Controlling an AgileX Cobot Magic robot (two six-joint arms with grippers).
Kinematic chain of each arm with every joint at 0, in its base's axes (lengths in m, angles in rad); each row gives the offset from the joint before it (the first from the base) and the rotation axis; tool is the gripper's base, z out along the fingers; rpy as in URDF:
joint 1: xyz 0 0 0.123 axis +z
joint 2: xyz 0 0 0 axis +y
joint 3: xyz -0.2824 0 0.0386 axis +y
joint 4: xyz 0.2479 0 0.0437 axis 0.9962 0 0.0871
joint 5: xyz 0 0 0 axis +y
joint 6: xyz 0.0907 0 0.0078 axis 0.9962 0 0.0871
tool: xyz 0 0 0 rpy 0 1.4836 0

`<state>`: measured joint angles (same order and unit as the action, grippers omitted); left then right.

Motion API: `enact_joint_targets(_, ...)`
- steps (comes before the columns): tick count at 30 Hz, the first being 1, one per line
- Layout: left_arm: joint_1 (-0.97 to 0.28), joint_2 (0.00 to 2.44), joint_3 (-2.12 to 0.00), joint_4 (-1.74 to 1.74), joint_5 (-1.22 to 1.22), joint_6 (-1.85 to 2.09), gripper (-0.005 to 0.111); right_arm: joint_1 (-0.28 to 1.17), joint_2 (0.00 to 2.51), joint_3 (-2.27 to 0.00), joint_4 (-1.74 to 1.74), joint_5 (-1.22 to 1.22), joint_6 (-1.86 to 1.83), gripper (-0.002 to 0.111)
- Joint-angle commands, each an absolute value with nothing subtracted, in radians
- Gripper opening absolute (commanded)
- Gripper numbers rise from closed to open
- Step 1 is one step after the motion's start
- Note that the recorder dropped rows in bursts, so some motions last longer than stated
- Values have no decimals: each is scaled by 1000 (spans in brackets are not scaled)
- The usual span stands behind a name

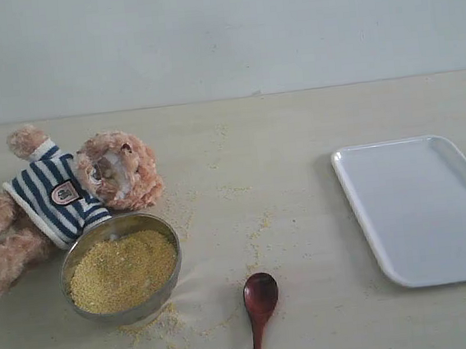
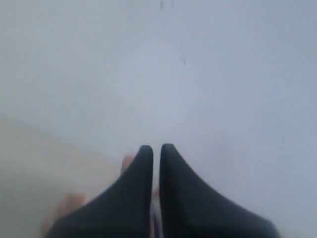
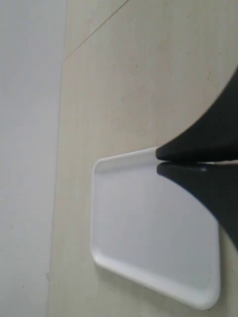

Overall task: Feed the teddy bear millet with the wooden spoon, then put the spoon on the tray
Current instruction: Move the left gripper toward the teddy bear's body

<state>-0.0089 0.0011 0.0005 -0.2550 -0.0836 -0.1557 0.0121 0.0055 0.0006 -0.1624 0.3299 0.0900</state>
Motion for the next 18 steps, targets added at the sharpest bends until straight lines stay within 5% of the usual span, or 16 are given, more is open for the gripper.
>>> enact_joint_targets(1, -10, 0, -25, -351, -767, -168, 5, 9, 0, 0, -164, 322, 91, 0)
enact_joint_targets(4, -10, 108, -172, -559, -626, 63, 5, 9, 0, 0, -164, 322, 91, 0)
enact_joint_targets(9, -10, 731, -624, -781, -69, 591, 5, 9, 0, 0, -164, 322, 91, 0)
enact_joint_targets(18, 159, 1385, -1403, -205, 979, 299, 5, 9, 0, 0, -164, 322, 91, 0)
